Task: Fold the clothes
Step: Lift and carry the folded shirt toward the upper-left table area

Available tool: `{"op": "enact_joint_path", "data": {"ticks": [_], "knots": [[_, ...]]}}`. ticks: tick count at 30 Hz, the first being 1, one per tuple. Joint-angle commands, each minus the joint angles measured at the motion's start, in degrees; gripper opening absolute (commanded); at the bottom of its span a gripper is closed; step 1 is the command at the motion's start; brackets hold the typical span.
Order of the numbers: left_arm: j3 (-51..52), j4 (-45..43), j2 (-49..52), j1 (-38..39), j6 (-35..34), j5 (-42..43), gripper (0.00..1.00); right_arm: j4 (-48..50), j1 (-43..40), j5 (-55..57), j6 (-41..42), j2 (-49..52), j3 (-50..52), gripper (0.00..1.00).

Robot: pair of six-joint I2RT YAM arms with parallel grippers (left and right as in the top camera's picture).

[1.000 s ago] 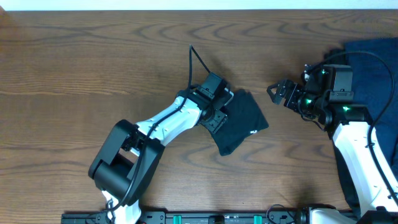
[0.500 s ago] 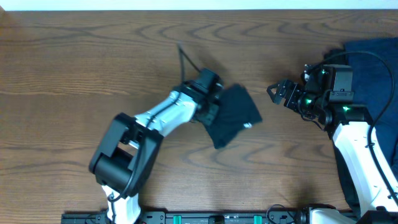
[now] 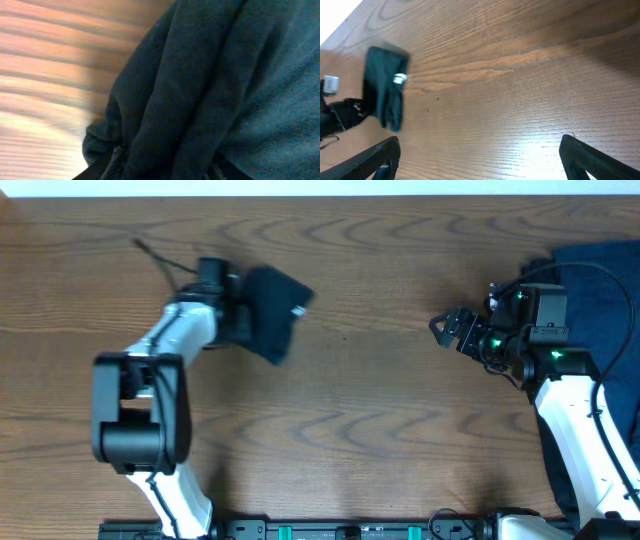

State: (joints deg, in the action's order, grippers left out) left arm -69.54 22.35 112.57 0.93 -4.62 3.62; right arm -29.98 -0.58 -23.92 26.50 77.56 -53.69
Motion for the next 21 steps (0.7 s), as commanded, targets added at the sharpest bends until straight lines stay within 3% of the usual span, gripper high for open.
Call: {"op": "enact_joint_path", "data": {"ticks": [1, 11, 12, 14, 21], "knots": [[1.05, -1.77, 2.84, -7.02, 3.85, -7.32, 0.44, -0.04, -0.22, 0.17, -0.68, -0.68, 0.17, 0.99], [1.05, -13.6, 2.86, -21.35, 6.54, -7.3, 0.46, -0.04, -0.22, 0.17, -0.68, -0.68, 0.17, 0.99], [1.05, -14.1, 2.91, -22.23, 6.51, -7.3, 0.54, -0.04, -0.22, 0.17, -0.68, -0.68, 0.17, 0.99], [1.05, -15.1, 2.91, -23.54, 6.23, -7.26, 0.61, -0.04, -0.22, 0.17, -0.68, -0.68, 0.17, 0.99], [0.66, -15.19, -1.42, -23.87, 3.61, -7.06, 0.66, -0.04, -0.22, 0.17, -0.68, -0.68, 0.17, 0.99]]}}
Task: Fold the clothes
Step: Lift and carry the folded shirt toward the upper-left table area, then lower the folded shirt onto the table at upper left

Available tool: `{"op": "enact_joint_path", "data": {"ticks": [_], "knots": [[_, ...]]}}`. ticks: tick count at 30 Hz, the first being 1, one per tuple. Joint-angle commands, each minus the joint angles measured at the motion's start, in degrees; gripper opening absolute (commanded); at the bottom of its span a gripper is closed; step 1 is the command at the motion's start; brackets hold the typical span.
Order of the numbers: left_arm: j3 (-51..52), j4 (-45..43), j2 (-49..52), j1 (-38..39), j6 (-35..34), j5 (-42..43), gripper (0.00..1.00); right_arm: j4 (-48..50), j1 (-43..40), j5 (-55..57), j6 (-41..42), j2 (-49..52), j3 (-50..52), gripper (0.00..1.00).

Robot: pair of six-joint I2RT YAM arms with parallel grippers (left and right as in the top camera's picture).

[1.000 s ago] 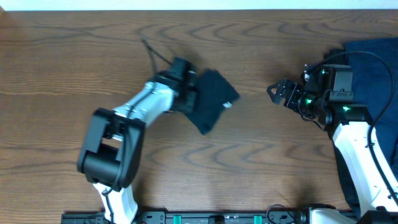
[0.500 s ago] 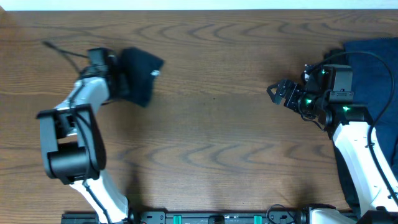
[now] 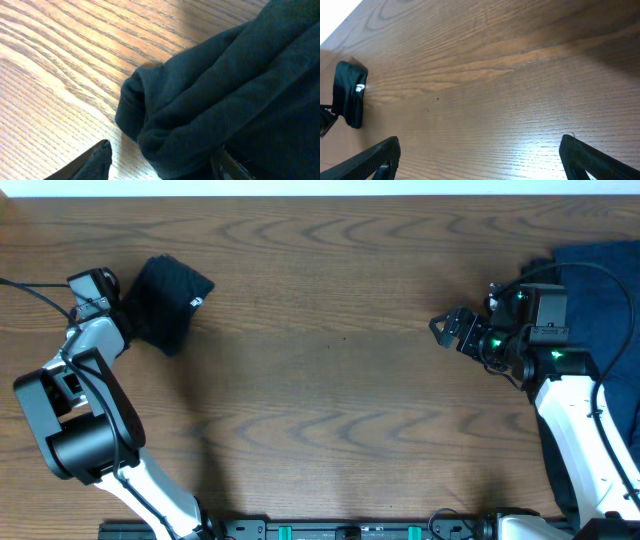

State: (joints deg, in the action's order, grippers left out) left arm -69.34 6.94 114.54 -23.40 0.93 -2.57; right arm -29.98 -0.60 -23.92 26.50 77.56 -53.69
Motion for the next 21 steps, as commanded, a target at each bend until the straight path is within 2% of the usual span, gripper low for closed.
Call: {"op": "enact_joint_path", "data": {"ticks": [1, 5, 6, 7, 8, 11, 13, 17, 19, 21], "knots": [[0.46, 0.57, -4.5, 0.66, -2.64, -0.87, 0.66, -0.04, -0.2, 0.17, -0.68, -0.68, 0.17, 0.99], [0.46, 4.76, -10.95, 1.79, -8.13, -0.17, 0.65, -0.04, -0.2, 0.17, -0.68, -0.68, 0.17, 0.99], [0.46, 5.88, -11.96, 2.03, -8.94, 1.22, 0.59, -0.04, -0.2, 0.17, -0.68, -0.68, 0.17, 0.99], [0.48, 7.1, -13.0, 2.38, -9.22, 5.03, 0.43, -0.04, -0.2, 0.15, -0.68, -0.68, 0.17, 0.99], [0.48, 7.69, -13.6, 2.71, -9.2, 9.42, 0.32, -0.04, -0.2, 0.17, -0.68, -0.68, 0.17, 0.99], [0.48, 8.04, -13.6, 4.31, -9.18, 23.52, 0.1, -0.04, -0.2, 0.15, -0.68, -0.68, 0.17, 0.99], [0.48, 8.13, -12.74, 6.4, -9.16, 26.56, 0.06, -0.04, -0.2, 0.17, -0.68, -0.68, 0.17, 0.99], [0.55, 8.2, -9.94, 11.65, -6.16, 25.4, 0.06, -0.04, -0.2, 0.17, -0.68, -0.68, 0.17, 0.99], [0.55, 7.96, -8.37, 13.94, -4.35, 23.08, 0.06, -0.04, -0.2, 0.17, -0.68, -0.68, 0.17, 0.99], [0.55, 7.5, -6.51, 16.04, -4.13, 16.96, 0.06, -0.04, -0.2, 0.17, -0.68, -0.68, 0.17, 0.99]]}}
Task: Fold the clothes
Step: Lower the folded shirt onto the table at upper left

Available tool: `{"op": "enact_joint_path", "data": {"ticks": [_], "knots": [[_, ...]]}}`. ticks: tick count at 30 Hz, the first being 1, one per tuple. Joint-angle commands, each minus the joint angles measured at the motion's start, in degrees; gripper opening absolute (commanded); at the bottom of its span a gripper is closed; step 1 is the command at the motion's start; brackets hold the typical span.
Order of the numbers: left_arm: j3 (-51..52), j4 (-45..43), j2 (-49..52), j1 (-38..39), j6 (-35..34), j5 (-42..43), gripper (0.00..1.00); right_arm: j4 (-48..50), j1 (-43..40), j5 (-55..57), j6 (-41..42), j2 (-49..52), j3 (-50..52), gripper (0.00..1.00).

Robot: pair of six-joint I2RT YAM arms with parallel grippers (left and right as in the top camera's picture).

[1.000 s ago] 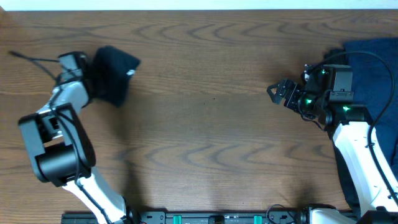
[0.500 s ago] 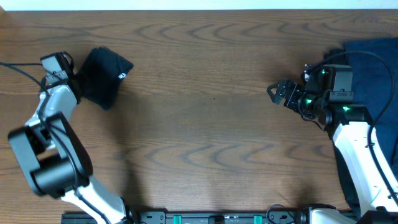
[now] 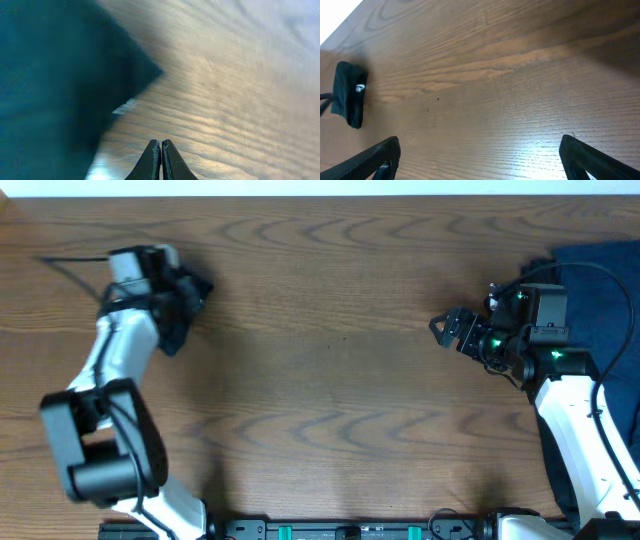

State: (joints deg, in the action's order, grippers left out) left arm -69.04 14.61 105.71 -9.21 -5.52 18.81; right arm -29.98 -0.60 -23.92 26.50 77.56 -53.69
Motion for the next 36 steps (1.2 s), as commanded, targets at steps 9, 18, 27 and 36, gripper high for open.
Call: {"op": "enact_joint_path", "data": {"ticks": [9, 18, 27, 36], "knots": [[0.22, -4.76, 9.42, 3.61, 4.68, -11.85, 0.06, -0.04, -0.2, 0.17, -0.68, -0.68, 0.17, 0.99], [0.22, -13.94, 15.96, 3.17, 4.66, -12.48, 0.06, -0.04, -0.2, 0.17, -0.68, -0.68, 0.17, 0.99], [0.09, -29.2, 19.39, 2.08, 4.61, -12.66, 0.06, -0.04, -0.2, 0.17, -0.68, -0.68, 0.17, 0.99], [-0.9, -34.73, 18.67, -0.79, 4.59, -16.24, 0.13, -0.04, -0.2, 0.17, -0.68, -0.68, 0.17, 0.99]]}}
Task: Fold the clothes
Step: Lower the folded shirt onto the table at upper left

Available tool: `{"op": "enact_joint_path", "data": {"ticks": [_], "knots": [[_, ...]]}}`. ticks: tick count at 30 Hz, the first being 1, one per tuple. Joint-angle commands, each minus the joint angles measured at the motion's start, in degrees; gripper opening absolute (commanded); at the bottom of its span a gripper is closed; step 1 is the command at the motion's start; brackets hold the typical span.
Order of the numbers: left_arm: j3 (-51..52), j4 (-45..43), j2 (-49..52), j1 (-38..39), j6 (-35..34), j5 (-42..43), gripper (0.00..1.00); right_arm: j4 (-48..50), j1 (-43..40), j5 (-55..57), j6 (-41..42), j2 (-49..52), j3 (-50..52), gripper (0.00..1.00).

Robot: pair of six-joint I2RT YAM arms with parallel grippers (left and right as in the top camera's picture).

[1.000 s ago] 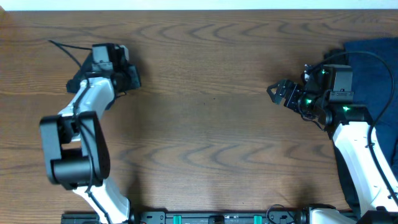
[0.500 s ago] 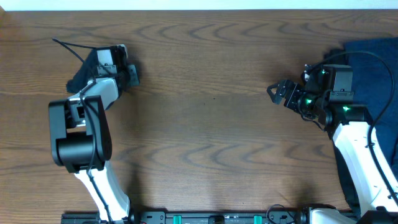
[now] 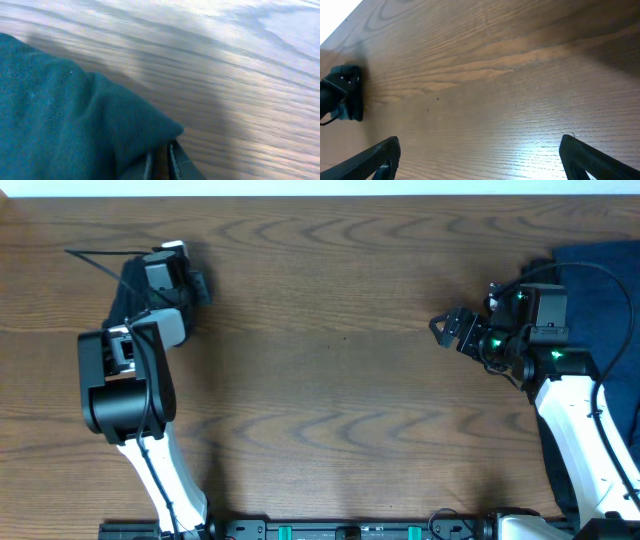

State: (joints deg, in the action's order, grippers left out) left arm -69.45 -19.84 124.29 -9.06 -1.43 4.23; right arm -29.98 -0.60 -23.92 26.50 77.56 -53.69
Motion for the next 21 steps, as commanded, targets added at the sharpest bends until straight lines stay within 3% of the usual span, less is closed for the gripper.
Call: {"op": "enact_joint_path", "data": {"ticks": [1, 9, 14, 19, 20, 21], "knots": [[-0.72, -0.04, -0.7, -0.94, 0.55, -0.81, 0.13, -0.04, -0.2, 0.17, -0.68, -0.68, 0.17, 0.99], [-0.94, 2.23, -12.13, -0.87, -3.69, 4.37, 0.15, -0.04, -0.2, 0.17, -0.68, -0.68, 0.17, 0.99], [-0.94, 16.48, -24.22, 0.22, -4.92, 6.1, 0.17, -0.04, -0.2, 0.17, -0.68, -0.68, 0.17, 0.99], [-0.92, 31.74, -34.77, 3.45, -4.87, 7.1, 0.38, -0.04, -0.2, 0.17, -0.68, -0.68, 0.17, 0.99], [-0.92, 33.86, -36.35, 4.11, -4.87, 7.1, 0.44, -0.04, -0.2, 0.17, -0.68, -0.68, 0.17, 0.99], [-0.92, 35.15, -37.48, 4.57, -4.87, 7.1, 0.57, -0.04, -0.2, 0.15, -0.68, -0.68, 0.17, 0.99]]}}
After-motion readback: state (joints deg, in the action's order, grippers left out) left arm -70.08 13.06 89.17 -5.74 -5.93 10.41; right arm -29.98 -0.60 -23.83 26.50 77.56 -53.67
